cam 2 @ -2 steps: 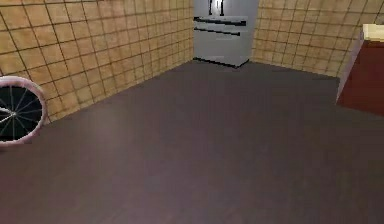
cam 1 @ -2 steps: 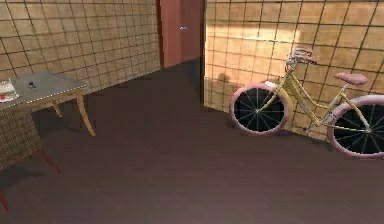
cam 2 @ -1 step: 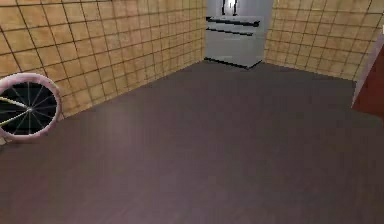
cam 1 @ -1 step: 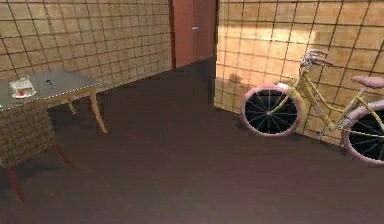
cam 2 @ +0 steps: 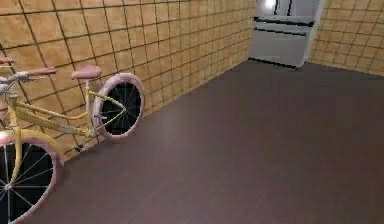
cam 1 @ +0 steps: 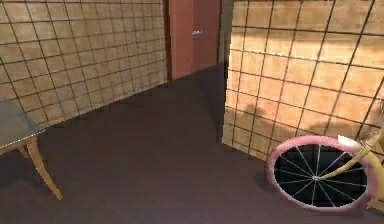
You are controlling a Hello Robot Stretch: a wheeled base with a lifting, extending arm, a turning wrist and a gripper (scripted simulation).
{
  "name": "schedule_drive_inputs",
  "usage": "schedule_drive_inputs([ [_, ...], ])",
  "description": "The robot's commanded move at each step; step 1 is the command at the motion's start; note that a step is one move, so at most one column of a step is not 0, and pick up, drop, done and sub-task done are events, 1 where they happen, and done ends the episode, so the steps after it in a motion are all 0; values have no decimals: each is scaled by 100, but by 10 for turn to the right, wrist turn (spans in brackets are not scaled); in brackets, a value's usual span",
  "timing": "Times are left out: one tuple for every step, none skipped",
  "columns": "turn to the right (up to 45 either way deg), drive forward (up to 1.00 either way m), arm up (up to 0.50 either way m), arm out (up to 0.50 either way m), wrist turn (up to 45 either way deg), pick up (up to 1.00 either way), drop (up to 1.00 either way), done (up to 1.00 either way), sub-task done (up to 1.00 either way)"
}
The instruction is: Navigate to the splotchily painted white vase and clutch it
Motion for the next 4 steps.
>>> schedule_drive_inputs([
  [0,100,0,0,0,0,0,0,0],
  [0,100,0,0,0,0,0,0,0],
  [0,10,0,0,0,0,0,0,0],
  [300,0,0,0,0,0,0,0,0],
])
